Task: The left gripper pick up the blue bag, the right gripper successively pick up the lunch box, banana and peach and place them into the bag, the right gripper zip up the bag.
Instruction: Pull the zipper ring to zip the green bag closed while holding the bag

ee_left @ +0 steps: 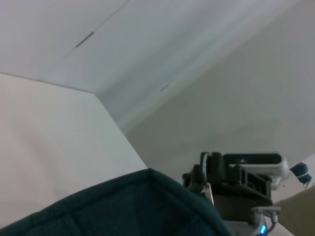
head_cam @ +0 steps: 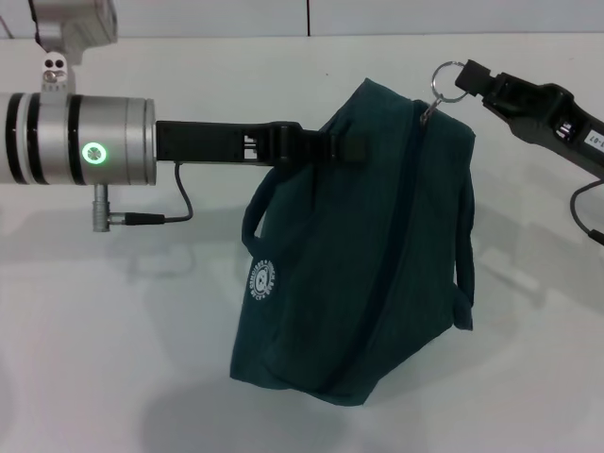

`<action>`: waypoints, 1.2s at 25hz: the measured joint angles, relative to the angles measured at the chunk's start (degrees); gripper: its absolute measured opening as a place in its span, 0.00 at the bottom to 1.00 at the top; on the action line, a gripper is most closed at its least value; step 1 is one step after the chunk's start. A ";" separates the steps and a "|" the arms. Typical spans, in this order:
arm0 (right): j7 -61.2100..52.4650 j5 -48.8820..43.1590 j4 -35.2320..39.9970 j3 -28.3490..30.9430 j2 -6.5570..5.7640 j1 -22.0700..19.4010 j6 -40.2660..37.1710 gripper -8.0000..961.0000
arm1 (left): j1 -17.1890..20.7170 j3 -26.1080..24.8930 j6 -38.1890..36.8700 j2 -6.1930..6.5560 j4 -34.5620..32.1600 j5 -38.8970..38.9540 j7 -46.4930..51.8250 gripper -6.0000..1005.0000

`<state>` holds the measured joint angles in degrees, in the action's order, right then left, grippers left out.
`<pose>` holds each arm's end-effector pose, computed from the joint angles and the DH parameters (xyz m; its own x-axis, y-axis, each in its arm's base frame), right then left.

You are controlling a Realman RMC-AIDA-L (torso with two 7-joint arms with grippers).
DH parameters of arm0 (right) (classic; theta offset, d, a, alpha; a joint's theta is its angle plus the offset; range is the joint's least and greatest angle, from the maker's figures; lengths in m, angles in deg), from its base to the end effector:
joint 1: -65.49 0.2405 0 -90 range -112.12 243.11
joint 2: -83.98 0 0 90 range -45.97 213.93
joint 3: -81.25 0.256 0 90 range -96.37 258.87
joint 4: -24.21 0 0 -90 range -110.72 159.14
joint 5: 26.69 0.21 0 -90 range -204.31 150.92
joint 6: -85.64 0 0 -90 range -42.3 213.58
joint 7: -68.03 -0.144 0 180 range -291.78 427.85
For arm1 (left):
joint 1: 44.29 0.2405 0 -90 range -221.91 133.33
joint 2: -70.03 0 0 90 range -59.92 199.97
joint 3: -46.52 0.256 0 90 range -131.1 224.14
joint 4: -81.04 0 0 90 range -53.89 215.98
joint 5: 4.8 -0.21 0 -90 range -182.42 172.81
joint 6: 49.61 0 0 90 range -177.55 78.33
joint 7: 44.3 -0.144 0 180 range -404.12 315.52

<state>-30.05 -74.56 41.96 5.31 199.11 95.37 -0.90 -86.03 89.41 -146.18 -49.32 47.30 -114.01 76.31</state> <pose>0.2280 0.3382 -0.0029 0.0389 -0.6139 -0.7884 -0.6850 -0.5909 0.4263 -0.1760 0.3520 -0.0132 0.4364 0.8009 0.4101 0.6938 -0.5897 0.4133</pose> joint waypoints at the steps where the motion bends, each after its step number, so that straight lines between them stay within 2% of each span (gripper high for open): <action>1: -0.43 0.01 -0.02 0.02 -0.09 -0.05 0.03 0.04 | 0.03 0.00 -0.40 0.00 0.00 0.04 0.00 0.06; 7: -2.42 0.01 -1.09 0.63 -0.34 0.00 -0.12 0.04 | -0.09 0.50 -1.44 0.00 -0.02 0.21 -0.11 0.05; 16: -4.33 0.03 -1.41 0.90 -0.59 -0.04 0.12 0.05 | -0.20 4.58 -1.46 -0.11 -0.01 2.08 -0.58 0.05; 24: -11.06 -1.43 -1.41 0.24 -2.00 0.46 1.43 0.05 | -0.05 7.48 -1.69 -0.18 0.60 5.28 -2.39 0.05; 30: -15.13 -2.13 -1.94 0.44 -2.38 0.53 1.90 0.05 | -0.16 7.99 -2.53 -0.14 0.50 5.42 -3.11 0.06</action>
<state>-45.17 -76.70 40.02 5.75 196.73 95.90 1.00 -86.18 97.40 -148.70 -49.47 47.80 -108.59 73.21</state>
